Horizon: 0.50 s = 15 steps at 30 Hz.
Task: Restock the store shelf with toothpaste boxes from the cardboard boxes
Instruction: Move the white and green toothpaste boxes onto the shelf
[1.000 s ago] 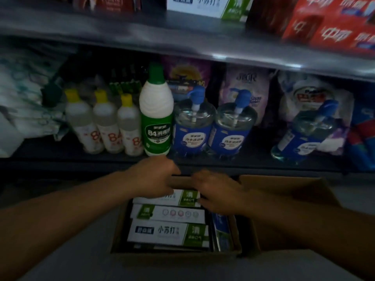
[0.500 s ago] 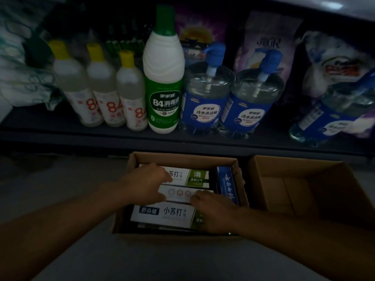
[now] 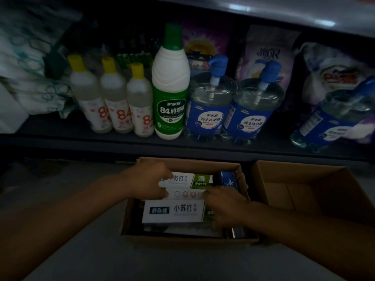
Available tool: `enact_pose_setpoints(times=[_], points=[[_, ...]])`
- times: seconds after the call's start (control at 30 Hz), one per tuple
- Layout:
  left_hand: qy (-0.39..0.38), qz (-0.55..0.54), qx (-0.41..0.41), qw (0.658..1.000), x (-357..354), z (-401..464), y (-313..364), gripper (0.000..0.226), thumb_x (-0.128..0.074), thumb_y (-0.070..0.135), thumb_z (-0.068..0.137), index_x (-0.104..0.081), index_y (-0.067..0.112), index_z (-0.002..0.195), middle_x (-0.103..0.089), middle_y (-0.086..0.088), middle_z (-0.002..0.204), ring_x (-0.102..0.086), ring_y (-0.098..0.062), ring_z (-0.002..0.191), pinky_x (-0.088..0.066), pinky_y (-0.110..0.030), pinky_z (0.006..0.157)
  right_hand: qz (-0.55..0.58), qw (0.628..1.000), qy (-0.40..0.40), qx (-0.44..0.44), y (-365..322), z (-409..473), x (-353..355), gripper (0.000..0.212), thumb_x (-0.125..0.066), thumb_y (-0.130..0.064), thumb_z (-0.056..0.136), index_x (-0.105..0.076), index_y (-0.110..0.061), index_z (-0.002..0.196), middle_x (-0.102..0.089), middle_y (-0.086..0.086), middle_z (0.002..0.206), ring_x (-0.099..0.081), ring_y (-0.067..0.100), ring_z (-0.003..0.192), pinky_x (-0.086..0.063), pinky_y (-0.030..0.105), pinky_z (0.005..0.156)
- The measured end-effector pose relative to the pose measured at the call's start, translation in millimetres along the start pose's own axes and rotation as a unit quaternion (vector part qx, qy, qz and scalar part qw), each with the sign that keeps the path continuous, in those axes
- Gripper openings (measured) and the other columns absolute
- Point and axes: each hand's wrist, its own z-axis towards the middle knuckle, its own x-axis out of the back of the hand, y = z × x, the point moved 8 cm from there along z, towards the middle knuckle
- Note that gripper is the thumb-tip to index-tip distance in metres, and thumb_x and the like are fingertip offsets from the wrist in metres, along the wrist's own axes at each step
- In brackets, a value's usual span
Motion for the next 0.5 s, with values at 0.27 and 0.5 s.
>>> enact_pose_setpoints(times=[0.27,0.5], points=[[-0.002,0.017,-0.016,1.0,67.0,-10.5,29.4,0.032,-0.064,0.04,0.087,-0.071,0.012,0.101,-0.071,-0.004,0.095,-0.065,-0.016,0.085,-0.049,-0.027,0.072,-0.04,0.997,0.065,0.002,16.4,-49.6,90.8,0.067,-0.074,-0.049,0.071,-0.049,-0.018,0.125,-0.049,0.0,0.122,-0.051,0.019,0.109,-0.048,0.036,0.086],[0.025,0.013,-0.014,1.0,170.5,-38.7,61.5,0.06,-0.058,0.06,0.083,-0.065,0.004,0.104,-0.068,-0.011,0.099,-0.065,-0.024,0.091,-0.05,-0.033,0.076,-0.156,0.956,0.248,-0.006,26.7,-122.1,225.0,0.054,-0.062,-0.053,0.071,-0.056,-0.018,0.11,-0.054,-0.001,0.107,-0.058,0.018,0.093,-0.043,0.028,0.061]])
